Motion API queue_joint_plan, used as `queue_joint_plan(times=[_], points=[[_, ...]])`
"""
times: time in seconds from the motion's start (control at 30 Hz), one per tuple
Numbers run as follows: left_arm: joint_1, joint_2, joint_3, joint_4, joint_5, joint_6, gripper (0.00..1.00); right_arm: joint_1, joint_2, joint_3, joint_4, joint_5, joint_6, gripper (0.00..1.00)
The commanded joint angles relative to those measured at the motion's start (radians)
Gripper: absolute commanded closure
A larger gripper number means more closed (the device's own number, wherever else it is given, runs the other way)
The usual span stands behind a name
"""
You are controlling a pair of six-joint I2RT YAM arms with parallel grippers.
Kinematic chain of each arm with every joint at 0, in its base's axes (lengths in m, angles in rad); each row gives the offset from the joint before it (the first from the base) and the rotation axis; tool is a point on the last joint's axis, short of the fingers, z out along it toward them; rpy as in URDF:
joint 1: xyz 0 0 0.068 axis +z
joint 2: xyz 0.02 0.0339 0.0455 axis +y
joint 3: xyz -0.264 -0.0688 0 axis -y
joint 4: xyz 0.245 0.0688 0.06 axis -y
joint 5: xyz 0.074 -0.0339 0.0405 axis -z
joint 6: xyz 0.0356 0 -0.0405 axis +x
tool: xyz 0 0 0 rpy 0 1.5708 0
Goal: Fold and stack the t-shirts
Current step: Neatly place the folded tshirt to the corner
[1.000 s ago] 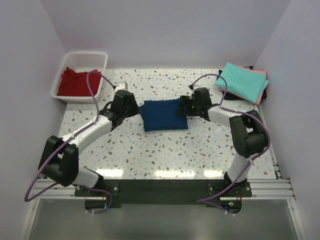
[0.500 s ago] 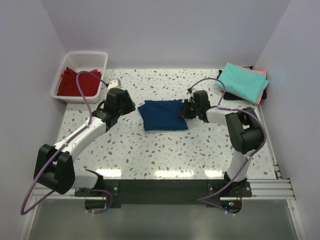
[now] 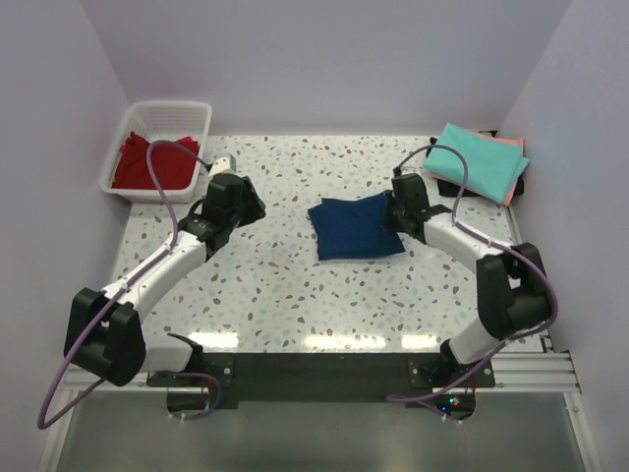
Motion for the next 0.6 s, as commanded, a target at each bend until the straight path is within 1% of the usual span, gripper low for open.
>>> queue_joint_plan(times=[0.0,0.17,0.33,0.57], points=[[0.009,-0.032,-0.002,0.002,0.026,-0.013,0.50,-0.027,-0.137,-0.023,-0.157,0.277,-0.063,1.00],[0.009,-0.044,0.010,-0.020,0.022,-0.010,0.50,-0.112,-0.186,-0.046,-0.217,0.421,-0.084,1.00],[0.009,-0.053,0.031,-0.067,0.015,0.005,0.50,-0.188,-0.162,-0.022,-0.235,0.525,-0.118,1.00],[0.008,-0.076,0.039,-0.081,0.042,0.013,0.50,-0.296,-0.100,0.009,-0.186,0.593,-0.163,1.00]])
